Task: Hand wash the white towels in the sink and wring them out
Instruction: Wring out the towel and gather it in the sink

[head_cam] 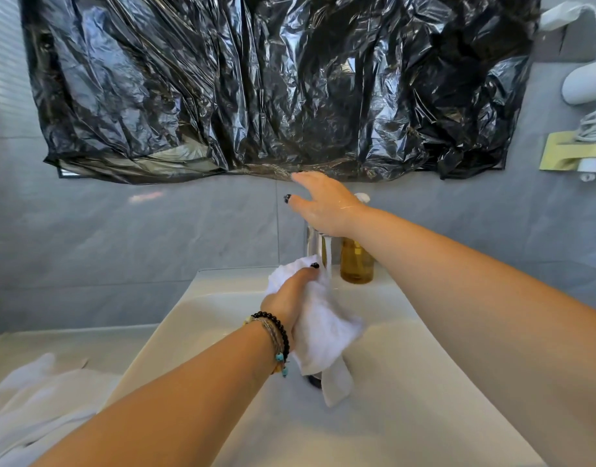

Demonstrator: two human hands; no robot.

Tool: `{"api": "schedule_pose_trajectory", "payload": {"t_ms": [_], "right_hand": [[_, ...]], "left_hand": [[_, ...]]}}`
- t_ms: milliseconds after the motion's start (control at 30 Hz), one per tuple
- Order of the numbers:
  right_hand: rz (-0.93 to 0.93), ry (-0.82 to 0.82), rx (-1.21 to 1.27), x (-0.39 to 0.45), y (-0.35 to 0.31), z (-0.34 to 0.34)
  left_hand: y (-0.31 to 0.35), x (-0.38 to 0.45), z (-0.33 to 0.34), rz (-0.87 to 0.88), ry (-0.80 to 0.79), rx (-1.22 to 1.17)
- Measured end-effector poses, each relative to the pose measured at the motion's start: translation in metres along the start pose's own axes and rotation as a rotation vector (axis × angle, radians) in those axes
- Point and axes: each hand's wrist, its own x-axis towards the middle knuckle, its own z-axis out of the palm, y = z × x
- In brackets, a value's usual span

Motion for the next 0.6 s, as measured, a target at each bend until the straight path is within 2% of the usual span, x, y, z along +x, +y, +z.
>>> {"api": "schedule_pose_trajectory", "payload": {"t_ms": [167,267,333,400,467,600], "right_hand": [[-0.056,-0.088,0.031,-0.023,0.001,0.003],[-0.155,0.007,-0.025,-0.051,0.006,-0.010],[-0.312,0.066,-0.189,-0.076,0.019,-0.012],[-0.486,-0.030,-0.373,-0.098,0.032,-0.009],[-0.572,-0.169,-0.501,-0.108,0.032,-0.006],[-0.702,-0.290,-0.517,-0.108,0.006,0.009]], "left_hand": [[0.006,-0.005,-0.009,-0.080,-0.003,0.052],[0.016,-0.013,-0.019,-0.070,-0.078,0.073],[0.027,-0.022,-0.027,-0.089,-0.202,0.091],[0.036,-0.031,-0.033,-0.074,-0.354,0.117],[0.040,-0.040,-0.035,-0.058,-0.484,0.174],[0.041,-0.056,-0.032,0.006,-0.686,0.445]]}}
